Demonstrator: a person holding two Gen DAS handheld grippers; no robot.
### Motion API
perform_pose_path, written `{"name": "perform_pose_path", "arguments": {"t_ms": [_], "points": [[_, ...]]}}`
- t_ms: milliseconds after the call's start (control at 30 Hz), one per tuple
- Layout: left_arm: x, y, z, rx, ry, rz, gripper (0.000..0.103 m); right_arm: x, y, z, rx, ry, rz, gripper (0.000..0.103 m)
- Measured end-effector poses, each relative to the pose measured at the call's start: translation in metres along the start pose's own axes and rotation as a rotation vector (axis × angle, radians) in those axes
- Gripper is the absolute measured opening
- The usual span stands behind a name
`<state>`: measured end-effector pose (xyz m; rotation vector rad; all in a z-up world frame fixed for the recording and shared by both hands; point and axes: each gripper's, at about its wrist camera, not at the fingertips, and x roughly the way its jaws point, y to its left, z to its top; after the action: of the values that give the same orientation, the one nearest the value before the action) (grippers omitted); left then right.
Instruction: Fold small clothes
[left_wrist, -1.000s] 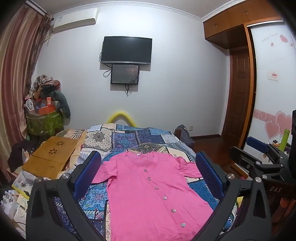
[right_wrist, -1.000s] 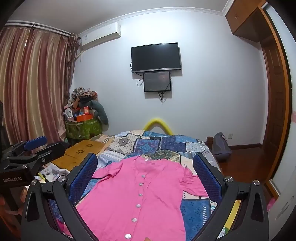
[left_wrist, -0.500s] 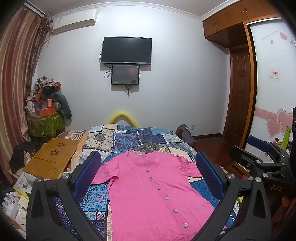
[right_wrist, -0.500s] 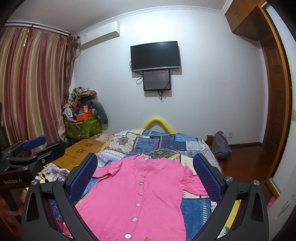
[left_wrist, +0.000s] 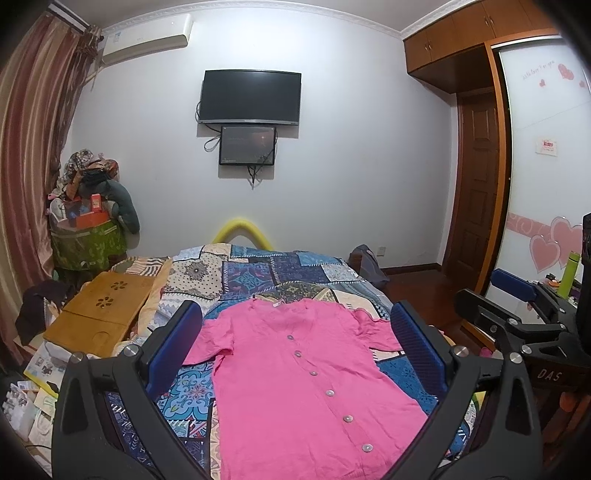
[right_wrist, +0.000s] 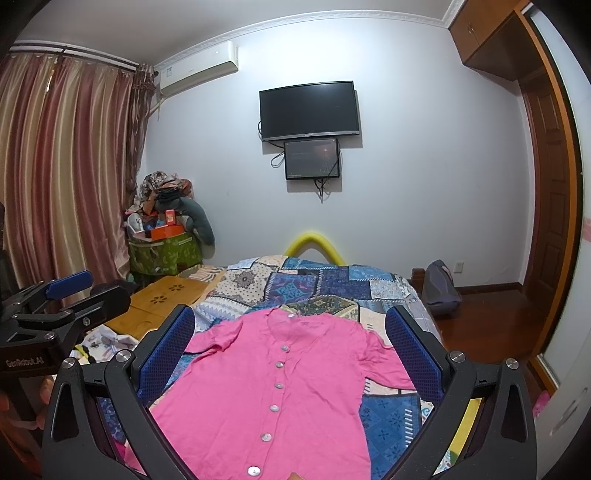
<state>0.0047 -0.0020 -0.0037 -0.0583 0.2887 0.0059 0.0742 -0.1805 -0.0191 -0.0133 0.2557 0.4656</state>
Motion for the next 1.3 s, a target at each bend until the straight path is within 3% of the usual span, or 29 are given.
{"name": "perform_pose_path", "arguments": {"t_ms": [1300], "points": [[0.0084,0.0042,-0.0065,-0.017,0.016,0.008,0.103,0.0001,0.0016,0.0022,0.004,0.02,0.003,0.102]]}}
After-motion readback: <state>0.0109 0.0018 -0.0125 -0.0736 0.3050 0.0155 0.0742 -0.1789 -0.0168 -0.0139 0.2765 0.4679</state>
